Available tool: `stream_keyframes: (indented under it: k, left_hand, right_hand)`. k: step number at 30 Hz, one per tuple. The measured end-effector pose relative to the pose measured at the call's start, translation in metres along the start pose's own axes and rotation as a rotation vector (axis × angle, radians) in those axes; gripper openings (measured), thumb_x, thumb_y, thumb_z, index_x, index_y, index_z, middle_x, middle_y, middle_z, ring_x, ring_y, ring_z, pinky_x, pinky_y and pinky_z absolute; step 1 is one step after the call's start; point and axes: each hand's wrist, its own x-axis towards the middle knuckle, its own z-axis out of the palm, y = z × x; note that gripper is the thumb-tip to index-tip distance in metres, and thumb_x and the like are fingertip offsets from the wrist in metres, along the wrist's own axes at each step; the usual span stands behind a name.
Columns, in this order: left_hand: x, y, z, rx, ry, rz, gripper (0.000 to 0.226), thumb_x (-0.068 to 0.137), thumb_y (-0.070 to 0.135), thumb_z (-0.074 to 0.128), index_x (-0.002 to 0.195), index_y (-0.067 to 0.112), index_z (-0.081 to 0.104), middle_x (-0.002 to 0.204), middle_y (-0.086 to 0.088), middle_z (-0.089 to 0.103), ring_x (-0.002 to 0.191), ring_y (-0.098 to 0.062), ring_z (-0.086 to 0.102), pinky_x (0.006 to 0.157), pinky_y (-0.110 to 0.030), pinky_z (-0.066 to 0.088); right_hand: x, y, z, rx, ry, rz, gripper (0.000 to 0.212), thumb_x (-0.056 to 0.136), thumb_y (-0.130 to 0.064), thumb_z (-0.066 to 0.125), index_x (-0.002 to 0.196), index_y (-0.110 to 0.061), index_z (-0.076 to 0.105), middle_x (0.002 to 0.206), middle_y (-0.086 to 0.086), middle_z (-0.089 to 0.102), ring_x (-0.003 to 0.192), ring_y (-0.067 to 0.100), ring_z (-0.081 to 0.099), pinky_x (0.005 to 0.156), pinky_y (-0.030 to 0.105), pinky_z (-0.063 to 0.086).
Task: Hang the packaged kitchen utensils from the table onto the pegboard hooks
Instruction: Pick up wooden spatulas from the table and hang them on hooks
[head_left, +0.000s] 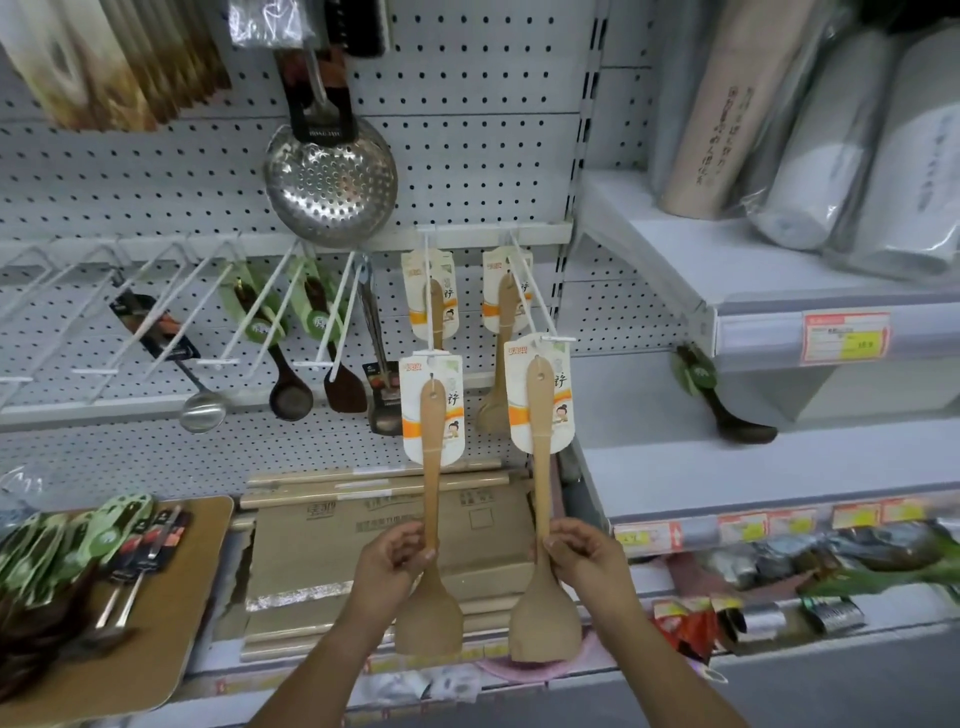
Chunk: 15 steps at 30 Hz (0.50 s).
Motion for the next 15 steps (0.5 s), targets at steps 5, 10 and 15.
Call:
stream_keyframes:
  k: [5,10,15]
  left_hand:
    - [-0.004,-0.008,-0.01,-0.011,-0.025,0.003,0.033,0.081,-0.007,0.072,0.109,0.012,0.07,0.093,-0.01,0.076,0.092,-0.025,0.071,0.082,-0.03,0.057]
    - [-0.01,-0.017,-0.027,-0.013,-0.016,-0.012,0.032,0.082,-0.004,0.073,0.111,0.011,0.07,0.095,-0.008,0.076,0.094,-0.027,0.07,0.088,-0.041,0.056]
    - [-0.015,-0.02,-0.036,-0.041,0.016,-0.031,0.031,0.082,-0.007,0.072,0.109,0.008,0.07,0.093,-0.01,0.076,0.092,-0.028,0.071,0.088,-0.043,0.057]
  right_hand:
    - [0.029,-0.02,0.01,-0.011,0.056,0.024,0.02,0.088,0.0,0.07,0.085,-0.018,0.077,0.088,0.013,0.077,0.092,0.042,0.071,0.09,0.054,0.056]
    - [0.064,-0.053,0.026,-0.054,0.056,0.027,0.014,0.091,-0.01,0.067,0.089,-0.02,0.078,0.085,0.014,0.076,0.082,0.038,0.069,0.084,0.061,0.055]
    - [0.099,-0.08,0.04,-0.024,0.083,0.028,0.016,0.091,-0.002,0.065,0.083,-0.012,0.075,0.074,0.018,0.074,0.072,0.033,0.062,0.081,0.062,0.055]
